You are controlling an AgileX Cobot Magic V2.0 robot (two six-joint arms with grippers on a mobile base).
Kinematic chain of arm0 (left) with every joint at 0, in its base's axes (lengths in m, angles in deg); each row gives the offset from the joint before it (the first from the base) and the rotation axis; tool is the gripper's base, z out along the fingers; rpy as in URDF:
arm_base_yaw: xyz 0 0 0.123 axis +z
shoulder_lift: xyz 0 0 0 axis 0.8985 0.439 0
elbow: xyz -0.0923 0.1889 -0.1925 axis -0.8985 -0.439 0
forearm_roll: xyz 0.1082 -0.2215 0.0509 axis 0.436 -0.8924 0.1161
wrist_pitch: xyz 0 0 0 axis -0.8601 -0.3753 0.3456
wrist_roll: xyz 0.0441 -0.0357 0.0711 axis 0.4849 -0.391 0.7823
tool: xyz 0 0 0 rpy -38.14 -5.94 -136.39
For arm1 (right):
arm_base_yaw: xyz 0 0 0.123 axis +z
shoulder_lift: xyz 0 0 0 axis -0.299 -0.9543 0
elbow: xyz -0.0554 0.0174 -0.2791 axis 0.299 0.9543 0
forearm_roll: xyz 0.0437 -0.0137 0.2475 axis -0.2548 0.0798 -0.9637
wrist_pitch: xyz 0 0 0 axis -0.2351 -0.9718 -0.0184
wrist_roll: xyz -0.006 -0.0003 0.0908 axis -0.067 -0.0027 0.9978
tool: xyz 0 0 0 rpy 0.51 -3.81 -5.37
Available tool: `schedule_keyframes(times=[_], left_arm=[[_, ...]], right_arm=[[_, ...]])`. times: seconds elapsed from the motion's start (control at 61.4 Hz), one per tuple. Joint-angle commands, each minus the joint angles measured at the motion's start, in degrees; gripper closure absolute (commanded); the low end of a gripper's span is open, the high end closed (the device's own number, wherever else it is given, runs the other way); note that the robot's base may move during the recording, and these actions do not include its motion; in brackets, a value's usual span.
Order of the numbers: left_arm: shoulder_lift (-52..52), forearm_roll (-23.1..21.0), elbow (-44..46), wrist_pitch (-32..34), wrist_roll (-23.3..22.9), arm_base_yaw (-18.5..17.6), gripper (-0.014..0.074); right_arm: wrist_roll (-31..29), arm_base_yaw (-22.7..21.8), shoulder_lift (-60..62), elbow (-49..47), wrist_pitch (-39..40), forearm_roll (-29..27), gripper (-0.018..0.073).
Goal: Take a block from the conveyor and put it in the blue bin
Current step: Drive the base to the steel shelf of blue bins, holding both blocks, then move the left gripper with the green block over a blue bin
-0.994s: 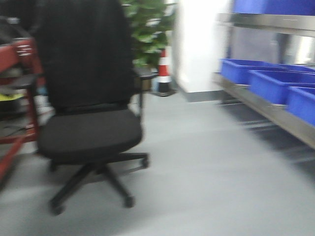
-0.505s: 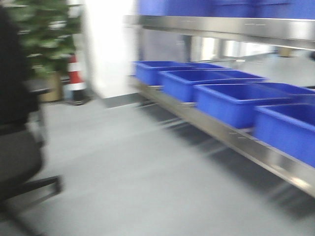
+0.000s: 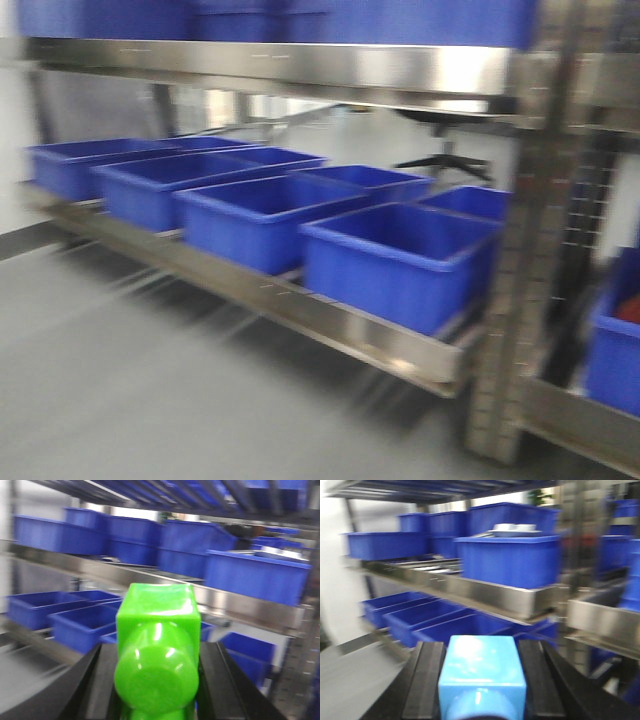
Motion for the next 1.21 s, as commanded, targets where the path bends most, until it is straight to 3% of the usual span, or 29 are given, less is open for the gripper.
schedule_keyframes(times=[0.0, 1.19], left_arm=[[-0.22, -0.16, 0.07, 0.98, -0.14, -0.29, 0.0707], [-0.22, -0.16, 0.07, 0.98, -0.14, -0.29, 0.0707]], right_arm=[[-0.26, -0.04, 0.19, -0.33, 1.30, 0.44, 0.0721], [-0.26, -0.04, 0.19, -0.33, 1.30, 0.44, 0.0721]])
